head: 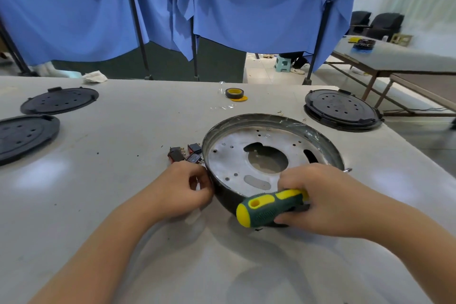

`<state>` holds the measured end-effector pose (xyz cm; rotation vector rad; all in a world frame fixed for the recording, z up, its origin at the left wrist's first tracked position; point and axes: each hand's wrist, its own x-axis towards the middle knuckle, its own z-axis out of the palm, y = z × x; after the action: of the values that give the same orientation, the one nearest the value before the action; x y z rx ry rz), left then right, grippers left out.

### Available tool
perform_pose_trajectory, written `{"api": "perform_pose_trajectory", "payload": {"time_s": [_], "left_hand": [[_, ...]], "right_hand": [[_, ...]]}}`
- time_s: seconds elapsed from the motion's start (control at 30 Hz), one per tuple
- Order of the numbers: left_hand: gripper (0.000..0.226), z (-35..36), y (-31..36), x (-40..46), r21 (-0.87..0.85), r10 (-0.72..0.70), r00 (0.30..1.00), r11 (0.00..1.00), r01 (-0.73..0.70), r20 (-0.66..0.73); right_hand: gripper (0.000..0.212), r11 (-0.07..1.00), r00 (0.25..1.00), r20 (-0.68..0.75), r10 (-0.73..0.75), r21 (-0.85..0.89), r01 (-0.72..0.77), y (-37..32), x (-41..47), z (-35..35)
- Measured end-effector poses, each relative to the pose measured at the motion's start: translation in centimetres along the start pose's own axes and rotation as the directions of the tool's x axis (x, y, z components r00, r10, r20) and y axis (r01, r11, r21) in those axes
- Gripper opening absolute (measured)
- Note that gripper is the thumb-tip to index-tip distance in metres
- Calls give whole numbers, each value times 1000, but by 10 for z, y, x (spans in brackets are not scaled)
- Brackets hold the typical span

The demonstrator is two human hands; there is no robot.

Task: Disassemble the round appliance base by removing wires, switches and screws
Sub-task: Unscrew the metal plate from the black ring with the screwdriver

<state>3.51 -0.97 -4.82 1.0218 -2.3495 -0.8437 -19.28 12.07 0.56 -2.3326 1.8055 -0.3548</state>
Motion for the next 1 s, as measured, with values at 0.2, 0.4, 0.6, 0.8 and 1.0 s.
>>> {"api": "perform_pose_trajectory", "payload": {"time_s": [0.2,0.4,0.6,0.8,1.0], "left_hand": [[24,-2,5,-1,-64,-5,1000,998,4,-26],[26,-1,10,-1,-179,-77,995,980,86,57],[28,3,17,0,-483,-197,942,819,311,272],[25,12,27,1,-822,-104,838,161,546,536],[25,17,29,-2,-789,-117,826,249,562,551]], "right_hand": [[35,997,996,-86,-14,74,21,-4,5,-1],[30,987,988,-156,14,160,11,-4,14,-16],[19,940,979,-202,23,338,48,-1,20,-21],[20,921,962,-274,7,376,101,1,24,-18],[25,937,961,-276,12,338,85,1,24,-12]]}}
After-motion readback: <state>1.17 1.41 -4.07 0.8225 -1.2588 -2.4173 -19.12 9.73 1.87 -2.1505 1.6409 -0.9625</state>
